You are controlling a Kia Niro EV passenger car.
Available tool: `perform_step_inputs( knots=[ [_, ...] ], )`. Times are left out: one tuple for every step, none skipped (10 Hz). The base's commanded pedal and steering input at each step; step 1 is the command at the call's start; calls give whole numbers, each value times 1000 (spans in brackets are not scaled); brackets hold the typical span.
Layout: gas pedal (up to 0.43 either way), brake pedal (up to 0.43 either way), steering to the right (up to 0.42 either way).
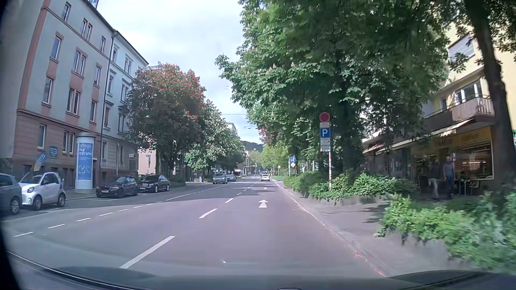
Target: Follow the waypoints while adhering to traffic rules and regulations
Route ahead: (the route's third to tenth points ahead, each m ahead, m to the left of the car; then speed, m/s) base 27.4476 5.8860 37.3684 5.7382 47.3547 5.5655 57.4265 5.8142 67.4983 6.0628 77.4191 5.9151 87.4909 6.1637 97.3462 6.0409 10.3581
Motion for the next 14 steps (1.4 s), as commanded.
perform_step_inputs(
  knots=[
    [110, 0, 0],
    [110, 0, 0],
    [110, 0, 0],
    [110, 0, -1],
    [110, 0, -1],
    [110, 0, -1],
    [110, 0, -1],
    [110, 0, -2],
    [110, 0, -3],
    [110, 0, -3],
    [110, 0, -3],
    [110, 0, -3],
    [110, 0, -3],
    [110, 0, -3]
  ],
)
